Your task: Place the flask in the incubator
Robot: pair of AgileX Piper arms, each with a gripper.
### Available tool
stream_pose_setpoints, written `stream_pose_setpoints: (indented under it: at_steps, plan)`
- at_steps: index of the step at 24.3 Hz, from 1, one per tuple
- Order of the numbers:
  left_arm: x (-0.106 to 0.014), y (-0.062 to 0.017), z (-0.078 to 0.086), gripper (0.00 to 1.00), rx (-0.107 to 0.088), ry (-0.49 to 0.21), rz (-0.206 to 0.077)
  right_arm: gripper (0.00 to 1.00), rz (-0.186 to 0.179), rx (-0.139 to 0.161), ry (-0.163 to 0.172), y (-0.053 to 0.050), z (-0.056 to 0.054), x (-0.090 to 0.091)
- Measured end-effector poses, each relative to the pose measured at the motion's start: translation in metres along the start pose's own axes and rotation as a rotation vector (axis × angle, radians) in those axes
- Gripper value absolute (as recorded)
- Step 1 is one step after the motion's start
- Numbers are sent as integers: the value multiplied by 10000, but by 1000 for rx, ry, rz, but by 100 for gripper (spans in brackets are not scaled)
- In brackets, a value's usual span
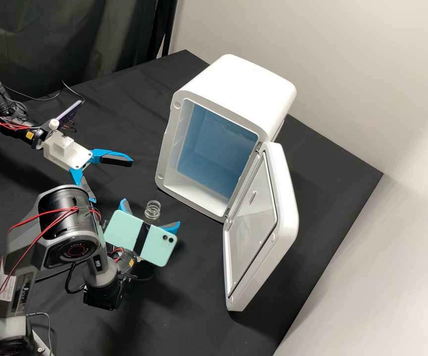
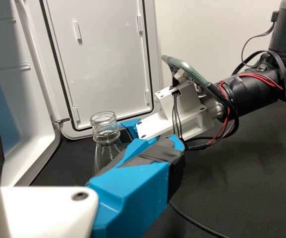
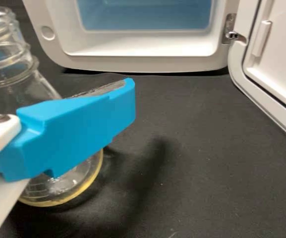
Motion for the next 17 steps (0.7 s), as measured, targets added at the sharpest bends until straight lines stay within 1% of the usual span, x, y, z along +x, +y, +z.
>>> stream_pose_setpoints:
  at_steps: [3, 4, 7, 13, 17]
  plan:
    - [0, 0, 0, 100, 0, 0, 0, 100, 6, 2, -3, -2, -13, -7]
    - [0, 0, 0, 100, 0, 0, 0, 0, 5, 3, -3, -7, -16, -11]
    - [0, 0, 0, 100, 0, 0, 0, 0, 3, 6, -5, -21, -22, -22]
    - [0, 0, 0, 100, 0, 0, 0, 0, 8, 0, -2, -15, -46, -38]
    - [0, 0, 0, 100, 0, 0, 0, 0, 3, 4, -2, -36, -59, -36]
